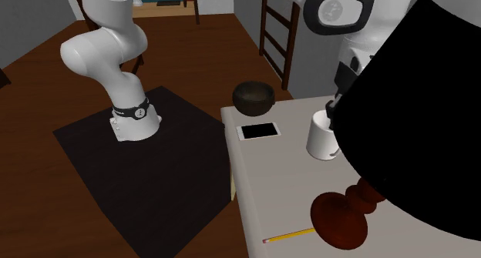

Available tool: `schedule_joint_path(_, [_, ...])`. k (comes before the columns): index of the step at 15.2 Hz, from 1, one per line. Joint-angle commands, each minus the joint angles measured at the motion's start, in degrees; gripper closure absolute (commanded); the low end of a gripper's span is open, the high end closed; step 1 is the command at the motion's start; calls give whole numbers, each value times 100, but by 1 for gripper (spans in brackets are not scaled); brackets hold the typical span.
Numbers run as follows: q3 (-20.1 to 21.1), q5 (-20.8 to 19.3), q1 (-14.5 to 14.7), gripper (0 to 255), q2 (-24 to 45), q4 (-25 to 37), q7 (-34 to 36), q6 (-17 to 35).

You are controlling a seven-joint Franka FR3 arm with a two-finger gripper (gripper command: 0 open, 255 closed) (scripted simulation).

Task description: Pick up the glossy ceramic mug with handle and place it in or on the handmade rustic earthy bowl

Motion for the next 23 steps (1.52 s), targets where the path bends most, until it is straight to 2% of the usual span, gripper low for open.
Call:
schedule_joint_path(1, [10,16,4,255,-57,70,-9,-126])
schedule_joint_path(9, [34,66,14,255,-185,453,-68,-632])
schedule_joint_path(15, [249,219,185,255,-1234,-1043,418,-203])
schedule_joint_path(23, [600,497,518,255,-2349,-2441,1083,74])
